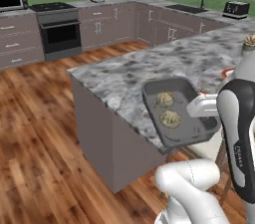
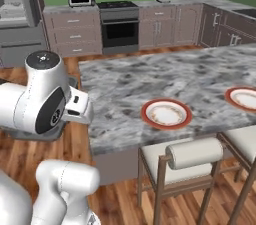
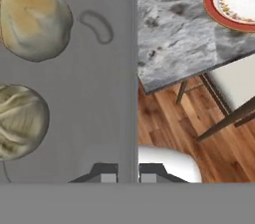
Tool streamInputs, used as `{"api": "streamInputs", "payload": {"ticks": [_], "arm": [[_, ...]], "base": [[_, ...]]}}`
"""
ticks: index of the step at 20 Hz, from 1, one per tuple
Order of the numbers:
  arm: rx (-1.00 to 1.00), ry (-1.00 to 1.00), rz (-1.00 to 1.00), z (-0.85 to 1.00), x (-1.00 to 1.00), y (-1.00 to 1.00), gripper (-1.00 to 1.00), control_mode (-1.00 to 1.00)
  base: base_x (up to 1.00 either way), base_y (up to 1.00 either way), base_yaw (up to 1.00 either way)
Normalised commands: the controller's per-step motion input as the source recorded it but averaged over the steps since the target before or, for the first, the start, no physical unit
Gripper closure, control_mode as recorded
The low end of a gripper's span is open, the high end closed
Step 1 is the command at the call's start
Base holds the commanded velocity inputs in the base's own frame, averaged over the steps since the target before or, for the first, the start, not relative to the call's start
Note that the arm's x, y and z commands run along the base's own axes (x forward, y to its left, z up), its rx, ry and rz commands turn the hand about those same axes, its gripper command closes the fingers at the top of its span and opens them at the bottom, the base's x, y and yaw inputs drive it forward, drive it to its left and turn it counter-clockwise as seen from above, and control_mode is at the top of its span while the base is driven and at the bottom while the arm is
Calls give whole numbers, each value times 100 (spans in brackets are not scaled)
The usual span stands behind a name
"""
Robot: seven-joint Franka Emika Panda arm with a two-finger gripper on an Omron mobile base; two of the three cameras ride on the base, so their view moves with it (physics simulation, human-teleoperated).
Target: Place two dumplings into each of the tupperware containers and then place the containers in the fridge.
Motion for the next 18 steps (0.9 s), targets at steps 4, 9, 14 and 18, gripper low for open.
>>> {"api": "streamInputs", "payload": {"ticks": [4, 9, 14, 18], "arm": [[0, 0, 0, 0, 0, 0, 100, 100], [0, 0, 0, 0, 0, 0, 100, 100], [0, 0, 0, 0, 0, 0, 100, 100], [0, 0, 0, 0, 0, 0, 100, 100]], "base": [[-35, 100, 4], [-9, 100, 9], [19, 98, 40], [58, 98, 42]]}}
